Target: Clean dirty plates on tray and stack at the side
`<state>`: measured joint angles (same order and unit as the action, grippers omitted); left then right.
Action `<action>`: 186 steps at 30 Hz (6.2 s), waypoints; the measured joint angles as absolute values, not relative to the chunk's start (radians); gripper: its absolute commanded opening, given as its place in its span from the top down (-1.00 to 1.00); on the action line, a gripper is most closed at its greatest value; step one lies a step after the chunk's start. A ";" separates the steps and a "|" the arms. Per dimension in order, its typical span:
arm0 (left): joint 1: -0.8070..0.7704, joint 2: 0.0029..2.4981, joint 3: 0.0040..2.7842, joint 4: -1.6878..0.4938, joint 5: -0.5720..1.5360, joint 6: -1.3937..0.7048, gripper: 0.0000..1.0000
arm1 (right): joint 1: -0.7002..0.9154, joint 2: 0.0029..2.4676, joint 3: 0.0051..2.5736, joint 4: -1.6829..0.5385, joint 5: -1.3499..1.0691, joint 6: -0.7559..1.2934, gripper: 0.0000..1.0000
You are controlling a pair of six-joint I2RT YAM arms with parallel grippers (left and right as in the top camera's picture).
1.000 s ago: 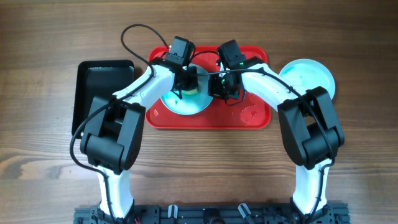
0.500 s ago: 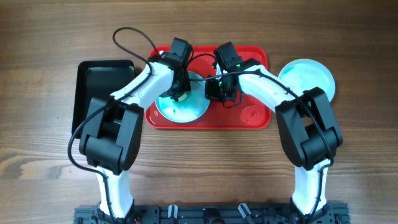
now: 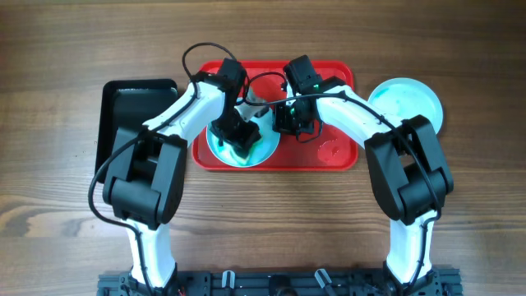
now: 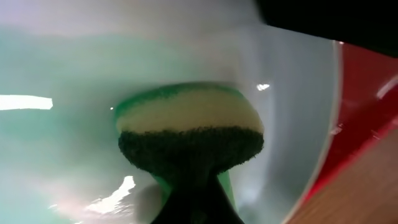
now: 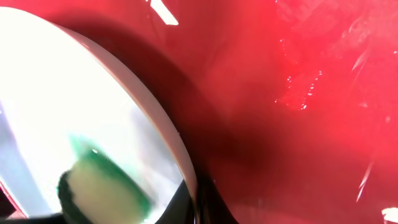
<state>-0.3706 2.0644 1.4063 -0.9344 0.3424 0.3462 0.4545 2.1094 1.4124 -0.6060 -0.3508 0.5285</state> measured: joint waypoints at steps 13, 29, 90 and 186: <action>-0.403 2.067 1.391 -0.619 0.211 0.115 0.92 | 0.437 2.109 1.412 -0.580 -0.325 0.542 0.91; -0.376 2.064 1.416 -0.708 -0.080 -0.145 0.92 | 0.442 2.109 1.413 -0.591 -0.332 0.551 0.91; -0.400 2.072 1.408 -0.742 -0.341 -0.469 0.92 | 0.453 2.110 1.411 -0.574 -0.360 0.530 0.91; -0.242 2.107 1.714 -0.938 0.019 -0.269 0.92 | 0.844 1.766 1.401 -0.711 1.382 0.189 0.91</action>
